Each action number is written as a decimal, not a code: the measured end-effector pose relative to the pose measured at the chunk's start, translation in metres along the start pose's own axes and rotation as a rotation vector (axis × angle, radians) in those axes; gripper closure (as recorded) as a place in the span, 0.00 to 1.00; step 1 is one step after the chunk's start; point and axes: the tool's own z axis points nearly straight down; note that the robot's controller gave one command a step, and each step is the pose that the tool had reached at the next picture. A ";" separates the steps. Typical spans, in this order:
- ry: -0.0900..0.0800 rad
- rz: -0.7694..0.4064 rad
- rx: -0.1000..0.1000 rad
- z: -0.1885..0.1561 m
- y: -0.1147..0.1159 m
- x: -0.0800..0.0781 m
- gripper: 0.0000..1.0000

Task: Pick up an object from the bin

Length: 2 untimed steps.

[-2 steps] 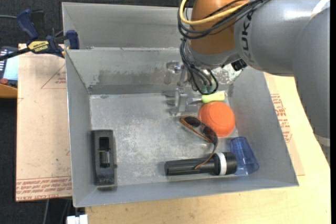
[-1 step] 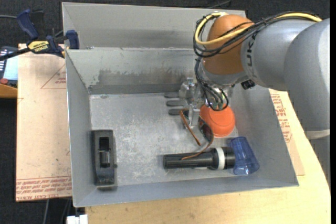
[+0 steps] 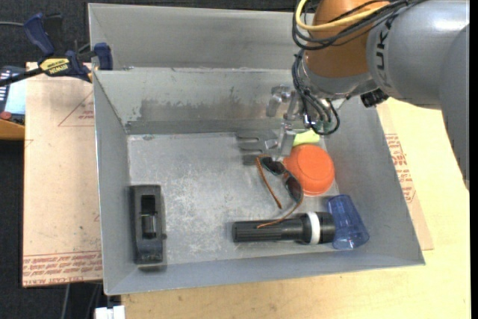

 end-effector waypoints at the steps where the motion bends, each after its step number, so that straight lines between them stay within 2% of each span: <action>1: 0.022 -0.009 0.003 0.054 0.014 0.019 0.00; 2: -0.004 0.064 -0.001 0.084 0.006 0.016 0.00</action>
Offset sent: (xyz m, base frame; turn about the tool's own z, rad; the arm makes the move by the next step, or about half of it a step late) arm -0.0143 0.0079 -0.0840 0.0661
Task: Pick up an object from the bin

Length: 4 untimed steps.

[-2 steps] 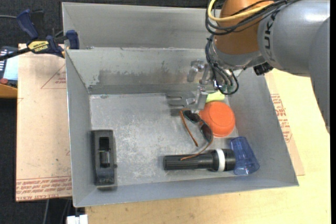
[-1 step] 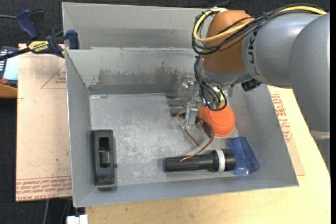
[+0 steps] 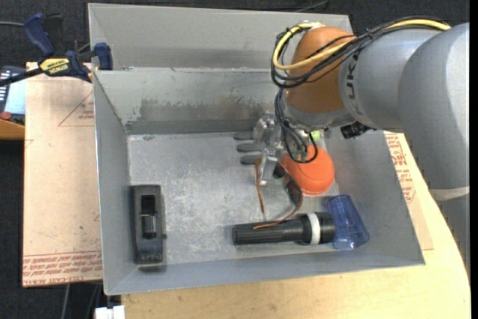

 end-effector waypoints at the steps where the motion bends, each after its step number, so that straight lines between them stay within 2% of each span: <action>1: 0.011 0.162 0.002 -0.002 0.018 0.004 1.00; 2: 0.011 0.162 0.002 -0.002 0.018 0.004 1.00; 3: 0.019 0.162 0.004 -0.037 0.018 0.006 1.00; 4: 0.014 0.161 0.002 -0.072 0.019 0.004 1.00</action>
Offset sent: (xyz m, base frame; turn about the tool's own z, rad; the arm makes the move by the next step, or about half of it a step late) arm 0.0000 0.0000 0.0000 0.0000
